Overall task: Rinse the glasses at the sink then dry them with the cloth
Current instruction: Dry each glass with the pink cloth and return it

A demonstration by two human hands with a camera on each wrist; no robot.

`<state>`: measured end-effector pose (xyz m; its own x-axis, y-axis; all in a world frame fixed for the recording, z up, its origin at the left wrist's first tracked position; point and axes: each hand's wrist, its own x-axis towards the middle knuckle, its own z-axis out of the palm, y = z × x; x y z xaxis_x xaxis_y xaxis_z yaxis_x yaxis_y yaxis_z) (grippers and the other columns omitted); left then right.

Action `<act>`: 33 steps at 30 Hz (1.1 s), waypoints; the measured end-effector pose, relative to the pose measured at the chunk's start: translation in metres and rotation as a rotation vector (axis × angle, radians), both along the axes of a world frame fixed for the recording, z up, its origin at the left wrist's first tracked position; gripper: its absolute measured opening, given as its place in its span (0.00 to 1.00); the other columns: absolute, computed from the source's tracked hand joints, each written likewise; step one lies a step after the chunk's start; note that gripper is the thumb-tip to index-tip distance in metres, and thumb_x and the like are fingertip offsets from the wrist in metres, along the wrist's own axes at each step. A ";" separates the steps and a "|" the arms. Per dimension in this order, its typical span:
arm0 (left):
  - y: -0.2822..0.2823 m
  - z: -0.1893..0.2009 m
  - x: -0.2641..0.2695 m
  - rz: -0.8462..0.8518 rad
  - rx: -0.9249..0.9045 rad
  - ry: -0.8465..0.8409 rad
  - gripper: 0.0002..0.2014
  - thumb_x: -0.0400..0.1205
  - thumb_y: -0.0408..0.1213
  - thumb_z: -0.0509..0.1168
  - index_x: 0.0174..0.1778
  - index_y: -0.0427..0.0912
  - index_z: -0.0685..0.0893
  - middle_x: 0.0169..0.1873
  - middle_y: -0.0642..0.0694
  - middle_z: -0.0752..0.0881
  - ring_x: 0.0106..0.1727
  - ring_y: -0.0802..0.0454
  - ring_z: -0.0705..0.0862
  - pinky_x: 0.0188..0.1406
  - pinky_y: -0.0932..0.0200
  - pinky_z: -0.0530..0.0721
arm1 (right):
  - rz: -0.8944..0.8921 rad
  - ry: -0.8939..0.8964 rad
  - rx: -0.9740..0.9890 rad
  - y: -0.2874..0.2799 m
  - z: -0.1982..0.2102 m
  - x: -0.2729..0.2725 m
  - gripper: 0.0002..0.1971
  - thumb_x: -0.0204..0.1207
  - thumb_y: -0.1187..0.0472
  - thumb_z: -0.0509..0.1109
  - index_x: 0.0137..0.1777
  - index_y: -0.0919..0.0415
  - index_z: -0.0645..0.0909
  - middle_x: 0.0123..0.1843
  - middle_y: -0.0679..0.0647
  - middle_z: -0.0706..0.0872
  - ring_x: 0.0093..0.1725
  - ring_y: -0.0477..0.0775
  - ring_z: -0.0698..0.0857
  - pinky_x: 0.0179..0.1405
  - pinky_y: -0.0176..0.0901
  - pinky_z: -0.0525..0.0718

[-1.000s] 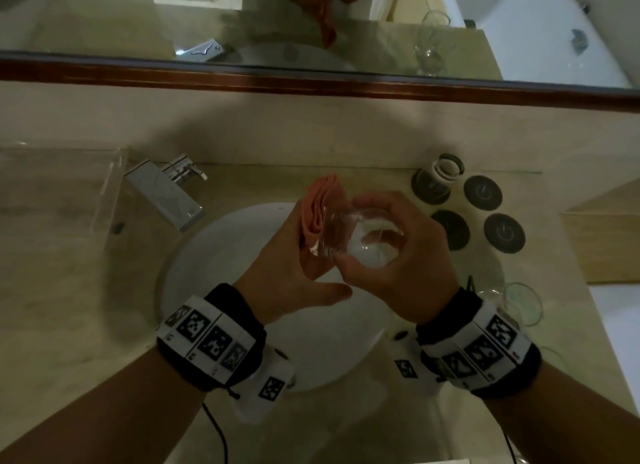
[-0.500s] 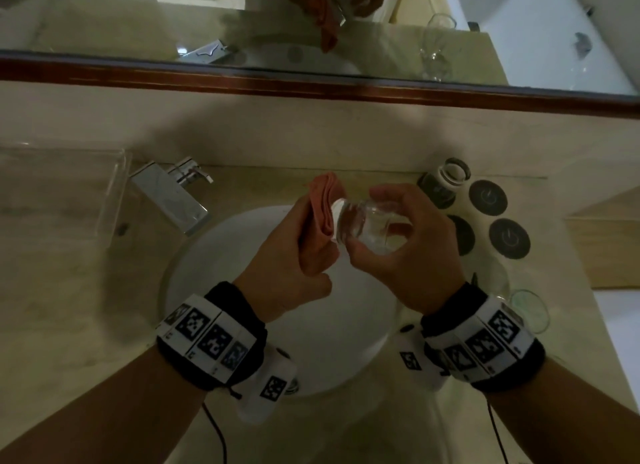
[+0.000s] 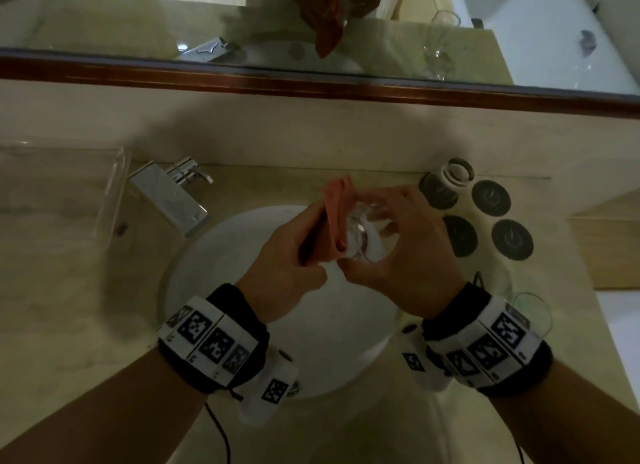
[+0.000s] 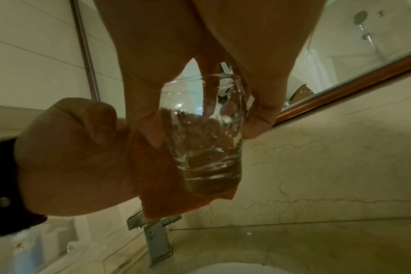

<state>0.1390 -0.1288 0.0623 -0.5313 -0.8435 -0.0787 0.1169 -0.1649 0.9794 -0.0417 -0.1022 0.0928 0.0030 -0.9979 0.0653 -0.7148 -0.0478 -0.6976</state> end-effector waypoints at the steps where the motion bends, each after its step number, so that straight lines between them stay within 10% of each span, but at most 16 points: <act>1: 0.000 -0.001 0.000 -0.009 0.025 0.044 0.48 0.60 0.16 0.57 0.80 0.48 0.69 0.68 0.39 0.84 0.65 0.43 0.85 0.57 0.44 0.88 | -0.014 -0.035 0.017 -0.002 0.000 -0.001 0.39 0.55 0.47 0.88 0.68 0.51 0.79 0.62 0.49 0.79 0.58 0.48 0.84 0.55 0.43 0.87; 6: -0.011 -0.008 0.007 0.140 0.177 0.198 0.38 0.68 0.26 0.61 0.80 0.36 0.69 0.75 0.42 0.79 0.79 0.42 0.75 0.79 0.47 0.72 | -0.137 -0.304 0.051 -0.005 -0.001 -0.005 0.52 0.49 0.39 0.87 0.74 0.55 0.74 0.67 0.48 0.81 0.62 0.45 0.87 0.60 0.47 0.90; 11: -0.014 -0.002 0.002 0.137 0.065 0.085 0.28 0.81 0.23 0.67 0.78 0.41 0.73 0.67 0.47 0.86 0.66 0.48 0.86 0.56 0.59 0.86 | -0.204 -0.516 0.041 -0.004 -0.003 -0.006 0.49 0.46 0.42 0.90 0.68 0.53 0.75 0.62 0.40 0.85 0.63 0.44 0.89 0.63 0.49 0.89; 22: -0.013 0.006 -0.003 0.229 -0.010 0.049 0.27 0.67 0.25 0.76 0.64 0.32 0.83 0.52 0.46 0.92 0.54 0.51 0.90 0.53 0.59 0.87 | -0.099 -0.802 0.097 -0.006 -0.001 -0.010 0.36 0.53 0.63 0.88 0.63 0.67 0.80 0.62 0.53 0.91 0.64 0.49 0.90 0.65 0.49 0.88; 26: -0.010 0.006 -0.002 0.232 -0.030 0.054 0.18 0.66 0.30 0.75 0.52 0.38 0.86 0.41 0.56 0.92 0.44 0.59 0.90 0.46 0.64 0.86 | -0.073 -0.713 0.076 -0.008 -0.001 -0.007 0.37 0.55 0.51 0.88 0.66 0.55 0.79 0.64 0.51 0.86 0.65 0.47 0.87 0.65 0.49 0.87; 33: -0.012 0.002 0.005 0.254 -0.011 0.003 0.22 0.68 0.41 0.77 0.59 0.49 0.88 0.54 0.41 0.90 0.56 0.46 0.89 0.55 0.49 0.88 | -0.022 -0.827 0.067 -0.006 -0.003 -0.008 0.33 0.64 0.55 0.83 0.70 0.55 0.77 0.62 0.50 0.89 0.62 0.53 0.89 0.62 0.45 0.86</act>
